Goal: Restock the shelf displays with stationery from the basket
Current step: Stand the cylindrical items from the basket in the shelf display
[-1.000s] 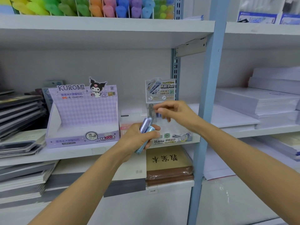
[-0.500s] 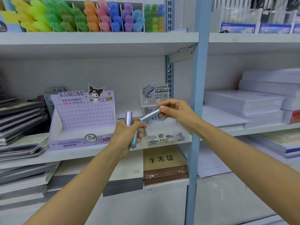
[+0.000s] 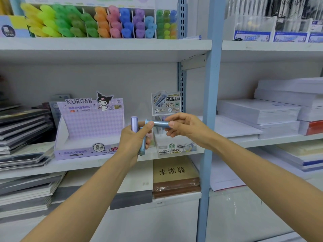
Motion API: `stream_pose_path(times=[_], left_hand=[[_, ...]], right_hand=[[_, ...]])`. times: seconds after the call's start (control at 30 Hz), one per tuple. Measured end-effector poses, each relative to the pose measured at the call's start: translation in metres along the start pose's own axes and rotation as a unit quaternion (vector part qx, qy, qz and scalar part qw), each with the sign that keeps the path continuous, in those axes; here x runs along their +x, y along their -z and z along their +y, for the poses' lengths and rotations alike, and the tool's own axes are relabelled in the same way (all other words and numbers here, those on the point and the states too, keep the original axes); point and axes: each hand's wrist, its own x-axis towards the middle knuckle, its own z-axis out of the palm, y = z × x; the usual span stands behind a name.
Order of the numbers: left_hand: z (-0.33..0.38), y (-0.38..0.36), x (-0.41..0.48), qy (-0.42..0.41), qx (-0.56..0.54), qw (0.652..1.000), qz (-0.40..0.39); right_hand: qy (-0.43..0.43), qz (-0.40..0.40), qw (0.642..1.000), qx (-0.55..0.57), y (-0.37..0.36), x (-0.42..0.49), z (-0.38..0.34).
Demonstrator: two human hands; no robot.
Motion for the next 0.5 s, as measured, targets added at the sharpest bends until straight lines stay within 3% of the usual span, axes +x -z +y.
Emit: stream_pose_path(times=[0.1, 0.23, 0.33, 0.4, 0.5], left_hand=[[0.001, 0.0, 0.0, 0.039, 0.014, 0.999, -0.009], [0.001, -0.003, 0.001, 0.08, 0.017, 0.995, -0.062], [0.001, -0.005, 0.003, 0.112, -0.023, 0.99, -0.086], [0.0, -0.005, 0.006, 0.123, -0.032, 0.988, -0.093], [-0.004, -0.002, 0.01, 0.118, -0.029, 0.988, -0.098]], right_hand=[[0.024, 0.035, 0.999, -0.011, 0.004, 0.0, -0.001], [0.049, 0.153, 0.984, -0.078, 0.017, 0.008, -0.003], [0.033, 0.231, 0.94, -0.249, 0.032, 0.021, -0.002], [0.018, 0.234, 0.903, -0.36, 0.038, 0.027, 0.002], [0.024, 0.213, 0.871, -0.442, 0.041, 0.033, 0.006]])
